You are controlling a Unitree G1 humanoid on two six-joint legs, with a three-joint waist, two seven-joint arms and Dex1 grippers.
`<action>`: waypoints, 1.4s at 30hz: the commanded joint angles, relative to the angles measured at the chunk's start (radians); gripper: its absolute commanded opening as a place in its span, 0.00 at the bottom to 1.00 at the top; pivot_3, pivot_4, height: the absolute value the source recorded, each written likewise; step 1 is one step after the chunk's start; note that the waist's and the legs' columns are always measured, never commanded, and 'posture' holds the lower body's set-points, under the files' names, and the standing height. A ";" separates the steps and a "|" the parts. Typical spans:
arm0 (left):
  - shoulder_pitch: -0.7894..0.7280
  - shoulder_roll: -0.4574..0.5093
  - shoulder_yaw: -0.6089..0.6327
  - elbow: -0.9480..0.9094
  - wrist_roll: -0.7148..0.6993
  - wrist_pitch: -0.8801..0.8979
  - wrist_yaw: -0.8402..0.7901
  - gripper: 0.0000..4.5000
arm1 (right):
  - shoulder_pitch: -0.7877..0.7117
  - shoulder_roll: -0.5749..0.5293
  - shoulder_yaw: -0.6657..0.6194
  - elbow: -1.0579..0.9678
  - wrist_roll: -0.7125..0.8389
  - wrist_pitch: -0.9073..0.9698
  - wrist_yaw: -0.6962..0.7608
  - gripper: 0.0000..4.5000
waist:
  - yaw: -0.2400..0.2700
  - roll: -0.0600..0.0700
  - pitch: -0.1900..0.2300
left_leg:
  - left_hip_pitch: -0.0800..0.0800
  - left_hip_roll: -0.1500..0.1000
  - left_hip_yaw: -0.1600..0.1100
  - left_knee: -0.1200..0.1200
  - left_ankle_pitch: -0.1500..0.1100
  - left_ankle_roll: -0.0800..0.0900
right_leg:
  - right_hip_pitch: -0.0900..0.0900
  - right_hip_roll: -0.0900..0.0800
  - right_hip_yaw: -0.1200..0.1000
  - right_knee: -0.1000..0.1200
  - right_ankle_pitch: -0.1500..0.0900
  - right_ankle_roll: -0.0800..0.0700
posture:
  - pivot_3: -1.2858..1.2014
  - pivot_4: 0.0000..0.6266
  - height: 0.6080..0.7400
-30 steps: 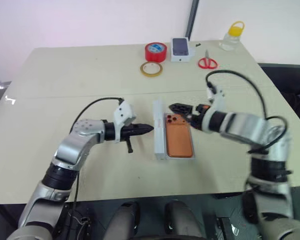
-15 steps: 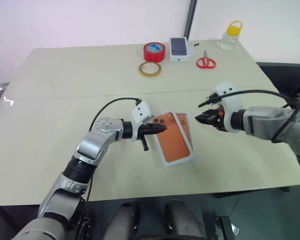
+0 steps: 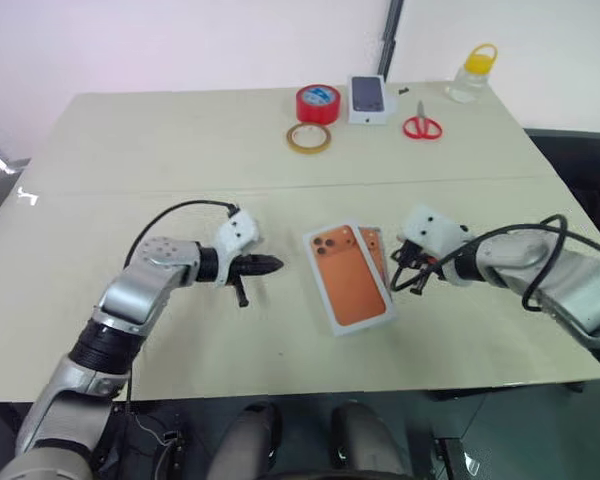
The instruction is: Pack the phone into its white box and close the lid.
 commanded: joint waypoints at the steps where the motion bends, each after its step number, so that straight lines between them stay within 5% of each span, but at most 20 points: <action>1: -0.054 -0.020 -0.049 0.020 0.038 -0.040 -0.022 0.00 | 0.003 0.015 -0.019 -0.020 -0.058 -0.010 0.038 0.01 | 0.003 0.000 0.000 | 0.000 0.000 0.000 0.000 0.000 0.000 | 0.000 0.000 0.000 0.000 0.000 0.000 | 0.52 0.24 1.00; 15: -0.182 -0.205 -0.073 0.233 0.115 -0.129 0.047 0.00 | 0.054 0.056 -0.092 -0.072 -0.123 0.052 0.102 0.01 | -0.002 -0.001 0.000 | 0.000 0.000 0.000 0.001 0.001 -0.002 | 0.000 0.000 0.000 0.000 0.000 0.000 | 0.52 0.24 1.00; 42: -0.233 -0.317 -0.047 0.315 0.139 -0.129 0.108 0.00 | 0.042 0.156 -0.139 -0.028 -0.191 0.130 0.112 0.01 | -0.002 -0.001 0.000 | 0.000 0.000 0.000 0.001 0.003 -0.005 | 0.000 0.000 0.000 0.001 0.000 0.000 | 0.52 0.24 1.00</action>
